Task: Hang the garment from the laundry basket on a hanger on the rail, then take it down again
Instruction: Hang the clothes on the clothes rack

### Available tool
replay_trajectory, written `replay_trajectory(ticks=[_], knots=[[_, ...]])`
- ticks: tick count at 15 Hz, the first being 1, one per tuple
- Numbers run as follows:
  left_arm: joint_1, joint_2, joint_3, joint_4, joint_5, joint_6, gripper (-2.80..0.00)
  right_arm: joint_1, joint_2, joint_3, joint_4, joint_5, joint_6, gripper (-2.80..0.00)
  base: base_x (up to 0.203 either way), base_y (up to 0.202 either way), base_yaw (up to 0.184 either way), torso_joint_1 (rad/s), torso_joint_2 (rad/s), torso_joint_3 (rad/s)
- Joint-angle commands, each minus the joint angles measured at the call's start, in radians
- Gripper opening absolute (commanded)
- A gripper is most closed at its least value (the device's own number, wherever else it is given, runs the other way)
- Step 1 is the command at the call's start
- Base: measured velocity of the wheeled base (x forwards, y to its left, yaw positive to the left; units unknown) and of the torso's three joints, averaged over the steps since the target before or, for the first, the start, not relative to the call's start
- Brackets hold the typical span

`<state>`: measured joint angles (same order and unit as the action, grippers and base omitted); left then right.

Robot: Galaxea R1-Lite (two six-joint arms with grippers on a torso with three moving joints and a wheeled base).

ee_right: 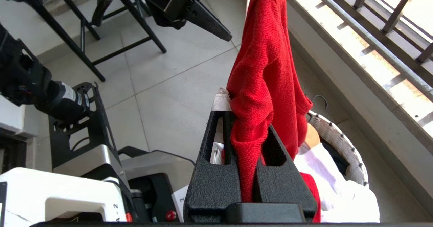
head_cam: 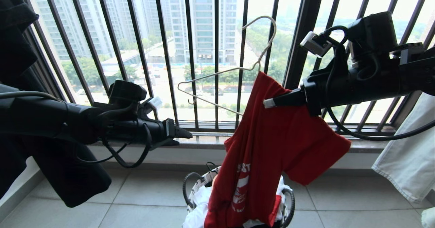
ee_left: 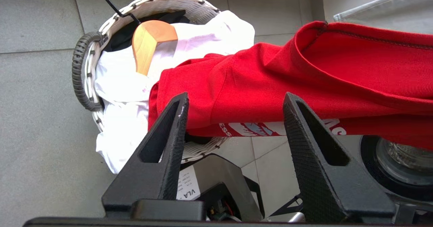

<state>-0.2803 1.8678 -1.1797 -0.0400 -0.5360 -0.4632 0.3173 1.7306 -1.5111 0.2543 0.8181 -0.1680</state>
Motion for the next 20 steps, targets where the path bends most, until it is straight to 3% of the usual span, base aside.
replay_trajectory(ticks=[1, 3, 5, 7, 8, 17, 20], knots=[[-0.013, 0.030, 0.011, -0.023, -0.004, -0.010, -2.80, -0.016, -0.008, 0.016, -0.036, 0.093, 0.014, -2.80, 0.000, 0.000, 0.000, 0.000, 0.00, 0.000], [-0.032, 0.042, 0.012, -0.026, -0.047, -0.058, -2.80, -0.018, -0.012, 0.054, -0.120, 0.123, 0.016, -2.80, 0.000, 0.000, 0.000, 0.000, 0.00, 0.000], [-0.034, 0.044, 0.032, -0.050, -0.112, -0.066, -2.80, -0.017, -0.016, 0.093, -0.181, 0.165, 0.018, -2.80, 0.000, 0.000, 0.000, 0.000, 0.00, 0.000], [-0.037, 0.054, 0.057, -0.148, -0.116, -0.111, -2.80, -0.014, -0.017, 0.101, -0.187, 0.168, 0.018, -2.80, 0.000, 0.000, 0.000, 0.000, 0.00, 0.000], [-0.040, 0.063, 0.062, -0.200, -0.115, -0.176, 0.00, -0.009, -0.019, 0.106, -0.184, 0.170, 0.018, -2.80, 0.000, 0.000, 0.000, 0.000, 0.00, 0.000], [-0.132, 0.110, 0.040, -0.213, -0.105, -0.201, 0.00, 0.036, -0.042, 0.127, -0.181, 0.170, 0.031, -2.80, 0.000, 0.000, 0.000, 0.000, 0.00, 0.000], [-0.163, 0.126, 0.033, -0.284, -0.100, -0.235, 0.00, 0.037, -0.063, 0.146, -0.184, 0.170, 0.031, -2.80, 0.000, 0.000, 0.000, 0.000, 0.00, 0.000]])
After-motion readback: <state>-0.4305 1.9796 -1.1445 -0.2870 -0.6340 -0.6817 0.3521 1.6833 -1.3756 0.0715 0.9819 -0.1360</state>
